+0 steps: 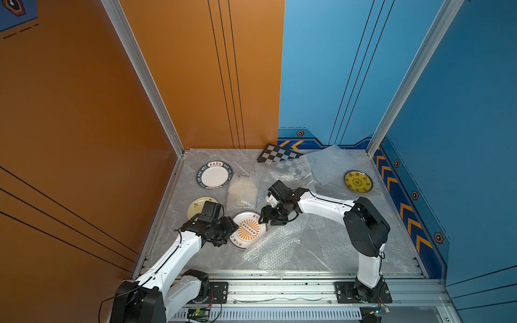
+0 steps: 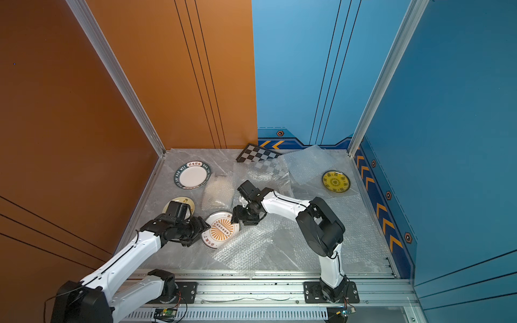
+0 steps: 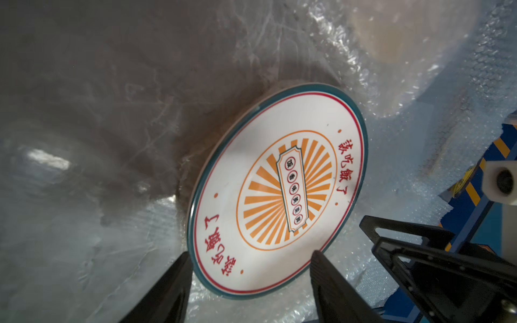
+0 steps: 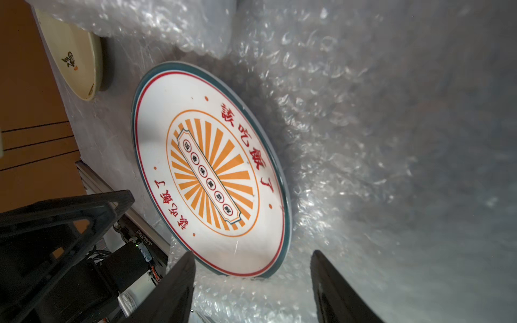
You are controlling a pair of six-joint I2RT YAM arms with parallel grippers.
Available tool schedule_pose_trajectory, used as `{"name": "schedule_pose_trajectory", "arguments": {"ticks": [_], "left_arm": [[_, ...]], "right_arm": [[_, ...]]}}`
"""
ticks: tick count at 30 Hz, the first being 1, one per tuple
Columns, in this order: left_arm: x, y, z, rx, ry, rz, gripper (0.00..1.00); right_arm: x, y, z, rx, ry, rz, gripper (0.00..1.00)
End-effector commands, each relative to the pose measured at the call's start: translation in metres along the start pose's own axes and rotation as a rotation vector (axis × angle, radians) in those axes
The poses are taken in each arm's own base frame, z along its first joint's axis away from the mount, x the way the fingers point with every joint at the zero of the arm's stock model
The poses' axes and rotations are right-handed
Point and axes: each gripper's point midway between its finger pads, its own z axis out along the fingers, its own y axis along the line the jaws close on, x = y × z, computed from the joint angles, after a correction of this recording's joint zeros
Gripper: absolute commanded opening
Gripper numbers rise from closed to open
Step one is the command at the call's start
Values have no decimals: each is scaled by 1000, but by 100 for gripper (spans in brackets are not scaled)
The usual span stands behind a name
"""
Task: Unpack dinner plates from bubble wrap
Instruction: Pick up the plate from the bubble wrap.
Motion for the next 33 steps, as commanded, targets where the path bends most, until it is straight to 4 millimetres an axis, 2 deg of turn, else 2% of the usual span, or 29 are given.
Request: {"name": "schedule_pose_trajectory", "arguments": {"ticks": [1, 11, 19, 21, 30, 33], "left_arm": [[-9, -5, 5, 49, 6, -13, 68], [-21, 13, 16, 20, 31, -27, 67], [-20, 18, 28, 24, 78, -16, 65], [-20, 16, 32, 36, 87, -14, 60], [-17, 10, 38, 65, 110, 2, 55], [-17, 7, 38, 71, 114, 4, 55]], "right_arm": [[-5, 9, -6, -67, 17, -63, 67], [2, 4, 20, -123, 95, -52, 65], [1, 17, 31, -173, 94, -68, 62], [-1, 22, 32, -199, 80, -71, 60], [-3, 40, 37, -304, 35, -57, 45], [-3, 39, 39, -292, 22, -52, 35]]}}
